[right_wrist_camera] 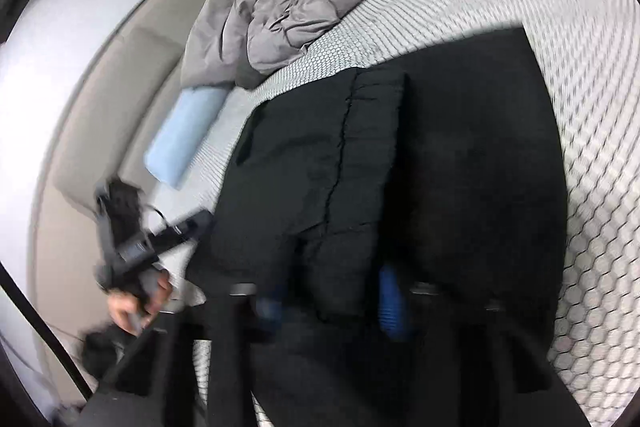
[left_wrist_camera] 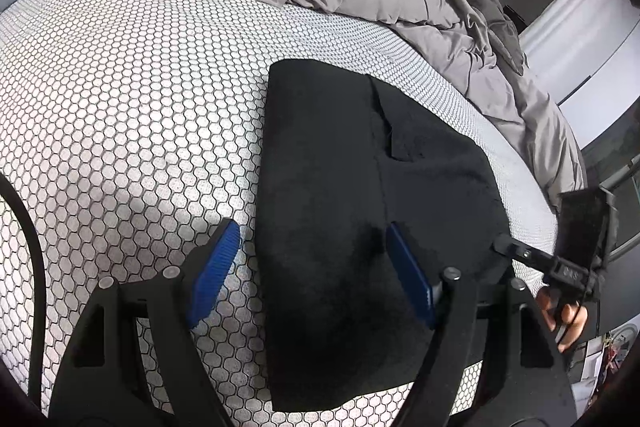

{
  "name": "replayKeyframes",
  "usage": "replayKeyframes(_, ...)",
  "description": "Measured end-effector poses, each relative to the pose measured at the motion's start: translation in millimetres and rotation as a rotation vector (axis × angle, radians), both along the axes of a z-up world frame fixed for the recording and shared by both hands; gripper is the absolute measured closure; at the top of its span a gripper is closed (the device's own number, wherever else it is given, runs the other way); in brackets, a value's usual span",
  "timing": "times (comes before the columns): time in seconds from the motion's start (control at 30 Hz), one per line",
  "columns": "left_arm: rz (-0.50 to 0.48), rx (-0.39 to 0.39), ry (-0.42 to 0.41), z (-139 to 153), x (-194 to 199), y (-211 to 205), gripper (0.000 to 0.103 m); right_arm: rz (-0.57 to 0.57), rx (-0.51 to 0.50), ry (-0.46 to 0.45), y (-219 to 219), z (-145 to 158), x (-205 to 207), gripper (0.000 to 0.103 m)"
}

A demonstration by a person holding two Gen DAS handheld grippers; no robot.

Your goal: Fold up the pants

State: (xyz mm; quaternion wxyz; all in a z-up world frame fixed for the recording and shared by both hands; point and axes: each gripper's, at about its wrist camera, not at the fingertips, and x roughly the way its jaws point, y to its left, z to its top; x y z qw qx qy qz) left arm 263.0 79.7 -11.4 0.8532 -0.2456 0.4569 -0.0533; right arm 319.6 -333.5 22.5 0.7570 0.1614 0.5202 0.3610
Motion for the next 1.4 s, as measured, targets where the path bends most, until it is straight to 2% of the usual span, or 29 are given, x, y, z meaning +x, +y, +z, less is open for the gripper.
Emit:
replayKeyframes(0.1,-0.008,-0.010,-0.021,4.8,-1.8,0.7,0.031,-0.036,-0.010,-0.110,-1.5,28.6,-19.6,0.085)
replayKeyframes(0.2,-0.008,-0.013,-0.042,11.3,-5.6,1.9,0.031,-0.093,0.037,-0.232,-10.9,73.3,-52.2,0.087)
replayKeyframes(0.3,-0.016,-0.013,-0.040,12.1,-8.1,2.0,0.031,-0.130,0.016,-0.299,-21.5,94.7,-83.8,0.087)
replayKeyframes(0.33,-0.020,-0.008,-0.033,11.1,-8.3,0.8,0.031,-0.144,-0.012,-0.297,-24.2,91.5,-90.9,0.087)
replayKeyframes(0.37,-0.027,-0.003,-0.027,10.0,-7.7,-0.4,0.031,-0.173,-0.086,-0.273,-26.9,77.4,-95.4,0.086)
replayKeyframes(0.4,-0.033,0.005,-0.021,8.7,-7.1,-2.4,0.031,-0.179,-0.118,-0.241,-29.0,65.8,-95.1,0.086)
replayKeyframes(0.47,-0.036,0.021,-0.015,8.2,-6.0,-6.5,0.031,-0.151,-0.177,-0.073,-32.6,19.8,-88.1,0.084)
replayKeyframes(0.5,-0.042,0.025,-0.017,8.8,-5.7,-8.9,0.031,-0.153,-0.172,-0.042,-35.0,10.8,-87.4,0.083)
replayKeyframes(0.53,-0.048,0.029,-0.019,9.7,-5.4,-11.2,0.031,-0.145,-0.157,-0.028,-37.3,6.7,-87.1,0.083)
replayKeyframes(0.6,-0.052,0.037,-0.027,11.5,-4.7,-15.1,0.030,-0.129,-0.065,-0.032,-45.5,14.1,-89.3,0.083)
replayKeyframes(0.73,-0.059,0.050,-0.033,13.3,-3.2,-21.6,0.031,-0.101,0.160,-0.021,-57.4,34.5,-95.4,0.083)
replayKeyframes(0.8,-0.057,0.047,-0.027,12.2,-2.8,-22.8,0.031,-0.080,0.182,-0.051,-57.7,43.7,-100.6,0.083)
replayKeyframes(0.83,-0.056,0.046,-0.025,11.7,-2.8,-23.1,0.031,-0.084,0.146,-0.060,-57.8,43.0,-101.7,0.083)
replayKeyframes(0.9,-0.059,0.048,-0.021,10.6,-2.3,-24.0,0.031,-0.088,0.056,-0.019,-52.4,30.9,-99.0,0.083)
replayKeyframes(0.93,-0.061,0.051,-0.019,10.2,-2.3,-24.4,0.031,-0.094,-0.029,0.005,-50.1,20.4,-96.6,0.082)
replayKeyframes(1.03,-0.059,0.073,-0.031,14.1,-4.3,-25.4,0.031,-0.102,-0.181,0.009,-38.9,12.1,-92.3,0.076)
replayKeyframes(1.07,-0.054,0.096,-0.039,16.8,-6.0,-26.6,0.031,-0.097,-0.195,-0.016,-35.8,19.2,-95.4,0.074)
replayKeyframes(1.13,-0.038,0.182,-0.078,26.9,-11.9,-31.6,0.030,-0.115,-0.245,-0.166,-31.3,45.1,-106.5,0.057)
replayKeyframes(1.17,-0.048,0.237,-0.119,33.8,-16.5,-38.3,0.030,-0.132,-0.258,-0.218,-31.9,52.6,-109.7,0.054)
replayKeyframes(1.23,-0.098,0.300,-0.178,42.7,-24.8,-52.8,0.030,-0.199,-0.289,-0.344,-27.6,67.9,-112.2,0.053)
replayKeyframes(1.3,-0.226,0.328,-0.242,47.2,-35.8,-75.5,0.030,-0.174,-0.274,-0.385,-15.6,71.7,-110.6,0.053)
replayKeyframes(1.33,-0.268,0.335,-0.260,47.9,-39.3,-83.1,0.030,-0.123,-0.258,-0.399,-2.1,69.6,-109.8,0.053)
replayKeyframes(1.37,-0.353,0.333,-0.293,46.6,-44.7,-95.7,0.030,-0.092,-0.261,-0.406,3.1,67.0,-108.5,0.053)
replayKeyframes(1.4,-0.415,0.330,-0.302,43.8,-46.8,-105.1,0.030,-0.042,-0.288,-0.427,18.5,62.4,-107.4,0.053)
